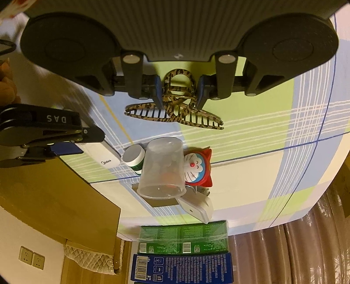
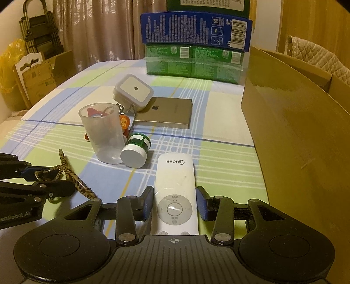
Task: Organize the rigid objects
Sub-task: 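Carry the hair clip and white remote over the cardboard box with both tools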
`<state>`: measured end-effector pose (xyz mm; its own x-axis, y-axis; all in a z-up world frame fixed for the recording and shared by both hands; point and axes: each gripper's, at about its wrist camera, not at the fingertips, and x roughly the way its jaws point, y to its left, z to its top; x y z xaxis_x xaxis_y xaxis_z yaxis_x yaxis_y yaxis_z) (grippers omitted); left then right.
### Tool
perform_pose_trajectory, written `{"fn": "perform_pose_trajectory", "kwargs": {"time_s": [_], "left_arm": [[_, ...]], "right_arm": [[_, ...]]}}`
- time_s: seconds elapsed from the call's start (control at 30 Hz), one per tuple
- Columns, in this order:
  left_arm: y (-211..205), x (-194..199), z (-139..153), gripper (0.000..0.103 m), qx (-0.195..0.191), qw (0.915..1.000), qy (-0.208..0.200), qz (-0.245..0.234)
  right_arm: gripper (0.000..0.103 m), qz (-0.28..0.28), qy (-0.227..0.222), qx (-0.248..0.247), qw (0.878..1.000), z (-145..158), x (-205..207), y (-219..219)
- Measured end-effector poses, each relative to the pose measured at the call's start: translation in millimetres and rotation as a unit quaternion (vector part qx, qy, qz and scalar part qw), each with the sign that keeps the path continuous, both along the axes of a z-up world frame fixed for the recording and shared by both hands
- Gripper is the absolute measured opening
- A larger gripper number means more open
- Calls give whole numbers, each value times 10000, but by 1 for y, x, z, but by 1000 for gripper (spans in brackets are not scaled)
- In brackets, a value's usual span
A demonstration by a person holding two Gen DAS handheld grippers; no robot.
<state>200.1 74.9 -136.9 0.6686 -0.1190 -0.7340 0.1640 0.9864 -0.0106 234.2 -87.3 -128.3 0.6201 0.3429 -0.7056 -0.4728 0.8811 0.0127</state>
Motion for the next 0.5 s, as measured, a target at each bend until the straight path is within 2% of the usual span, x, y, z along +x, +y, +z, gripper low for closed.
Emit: {"fn": "perform_pose_trajectory", "kwargs": {"time_s": [0.27,0.5], "left_arm": [[-7,-5,7,25,57,9999,-14,-114],[-14,-19,22,25,20,9999,-118,4]], "right_arm": [[37,-110,125,7,9999,5,-10,-5],[37,-220,17,160,9996,28,-32,-17]]}}
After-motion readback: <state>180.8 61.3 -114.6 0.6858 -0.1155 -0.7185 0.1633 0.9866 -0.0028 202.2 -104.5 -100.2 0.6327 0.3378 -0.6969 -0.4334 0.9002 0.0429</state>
